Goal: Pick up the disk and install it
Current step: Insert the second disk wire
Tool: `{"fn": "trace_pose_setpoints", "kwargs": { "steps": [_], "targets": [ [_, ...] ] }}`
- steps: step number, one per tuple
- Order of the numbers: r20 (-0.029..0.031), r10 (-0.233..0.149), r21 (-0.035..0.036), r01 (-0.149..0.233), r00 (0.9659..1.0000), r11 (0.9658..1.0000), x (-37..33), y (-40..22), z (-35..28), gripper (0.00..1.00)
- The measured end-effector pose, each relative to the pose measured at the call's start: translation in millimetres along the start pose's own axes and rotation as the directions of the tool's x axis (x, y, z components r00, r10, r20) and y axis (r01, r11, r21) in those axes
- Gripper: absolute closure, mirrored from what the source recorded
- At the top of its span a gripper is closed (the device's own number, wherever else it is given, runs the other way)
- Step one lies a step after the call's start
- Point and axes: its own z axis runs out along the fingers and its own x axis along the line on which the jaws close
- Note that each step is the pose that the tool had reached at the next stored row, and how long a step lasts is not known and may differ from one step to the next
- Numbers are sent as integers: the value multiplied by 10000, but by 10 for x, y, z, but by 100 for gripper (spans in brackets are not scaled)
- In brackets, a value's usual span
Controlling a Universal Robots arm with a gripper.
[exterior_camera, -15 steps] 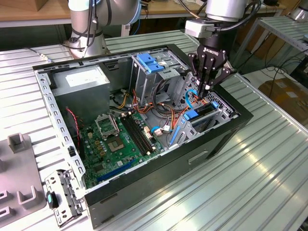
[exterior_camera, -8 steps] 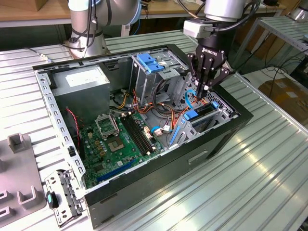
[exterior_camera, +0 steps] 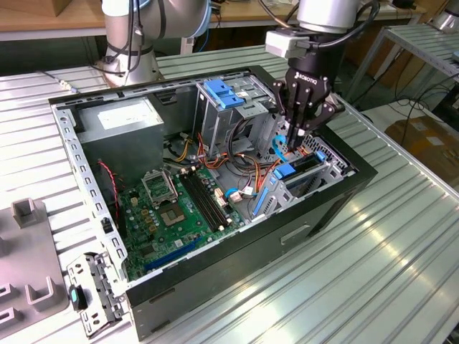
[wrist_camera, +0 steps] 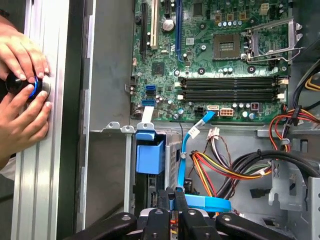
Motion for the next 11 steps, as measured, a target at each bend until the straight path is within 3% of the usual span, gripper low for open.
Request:
{"fn": "trace_pose_setpoints", "kwargs": {
  "steps": [3,4,5,6,8,9,11],
  "targets": [
    [125,-7,12,7,9999,10000,28,7,9,84],
    [284,-17,17,16,9996,10000,55,7,15,84],
    [407,-25,24,24,9992,10000,77,7,21,84],
    [472,-28,29,26,9989,10000,92,8,26,84],
    [682,-37,52,34,9977,10000,152,9,43,84],
    [728,-40,58,36,9973,10000,174,9,48,84],
    [747,-41,59,37,9972,10000,203,9,57,84]
  ]
}}
